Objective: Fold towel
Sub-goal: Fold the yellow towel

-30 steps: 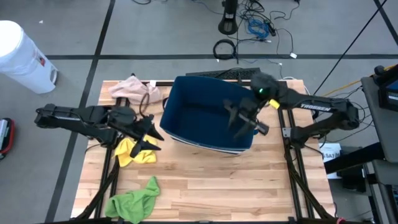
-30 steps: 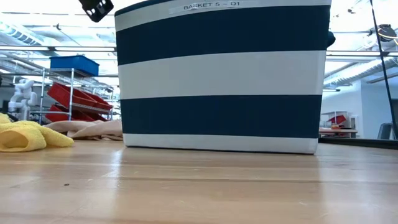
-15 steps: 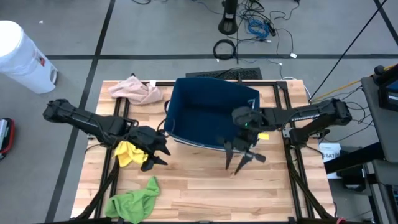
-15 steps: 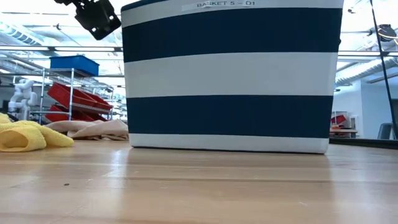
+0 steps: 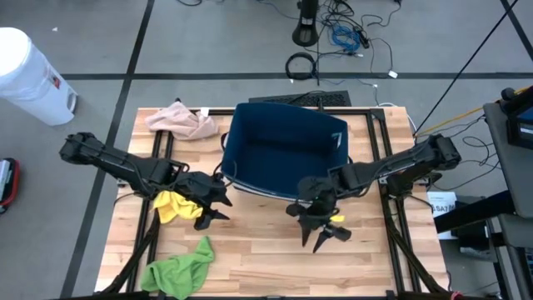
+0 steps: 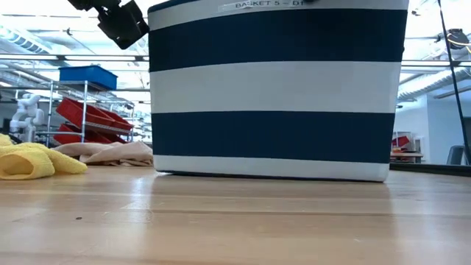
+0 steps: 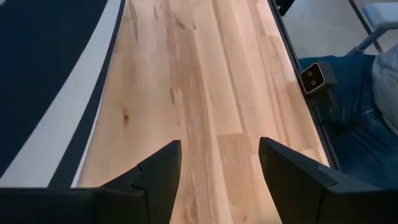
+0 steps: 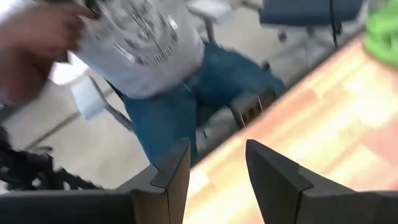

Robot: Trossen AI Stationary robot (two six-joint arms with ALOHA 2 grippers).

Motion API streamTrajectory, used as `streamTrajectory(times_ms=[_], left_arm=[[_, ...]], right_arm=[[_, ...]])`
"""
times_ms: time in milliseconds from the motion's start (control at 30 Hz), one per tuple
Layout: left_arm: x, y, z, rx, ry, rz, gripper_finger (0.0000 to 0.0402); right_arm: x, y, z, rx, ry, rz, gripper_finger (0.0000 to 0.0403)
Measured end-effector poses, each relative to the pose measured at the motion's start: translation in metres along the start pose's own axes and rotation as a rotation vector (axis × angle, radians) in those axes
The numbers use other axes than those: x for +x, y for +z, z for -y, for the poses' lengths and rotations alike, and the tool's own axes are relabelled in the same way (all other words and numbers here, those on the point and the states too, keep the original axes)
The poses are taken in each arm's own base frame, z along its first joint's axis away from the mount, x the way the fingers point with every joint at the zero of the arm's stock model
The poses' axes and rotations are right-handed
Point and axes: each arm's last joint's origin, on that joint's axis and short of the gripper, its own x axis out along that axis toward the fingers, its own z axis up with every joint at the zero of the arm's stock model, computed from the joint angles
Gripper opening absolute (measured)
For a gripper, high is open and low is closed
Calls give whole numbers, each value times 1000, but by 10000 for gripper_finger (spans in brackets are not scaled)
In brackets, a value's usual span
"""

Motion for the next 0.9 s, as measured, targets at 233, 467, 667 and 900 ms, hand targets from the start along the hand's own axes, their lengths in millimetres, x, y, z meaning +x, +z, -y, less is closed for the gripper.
streamTrajectory(times_ms=[233,467,667,900], left_arm=[[5,0,-1,9,21,-6,222],[17,-1,-13,6,130,-42,222],[28,-1,-22,-5,161,-66,222],[29,-1,-24,-3,167,-72,222]], right_arm=[[-1,-14,3,50,-236,-170,146],[-5,-22,8,50,-443,-288,146],[-10,-25,12,61,-511,-323,146],[-9,-29,12,105,-506,-330,146]])
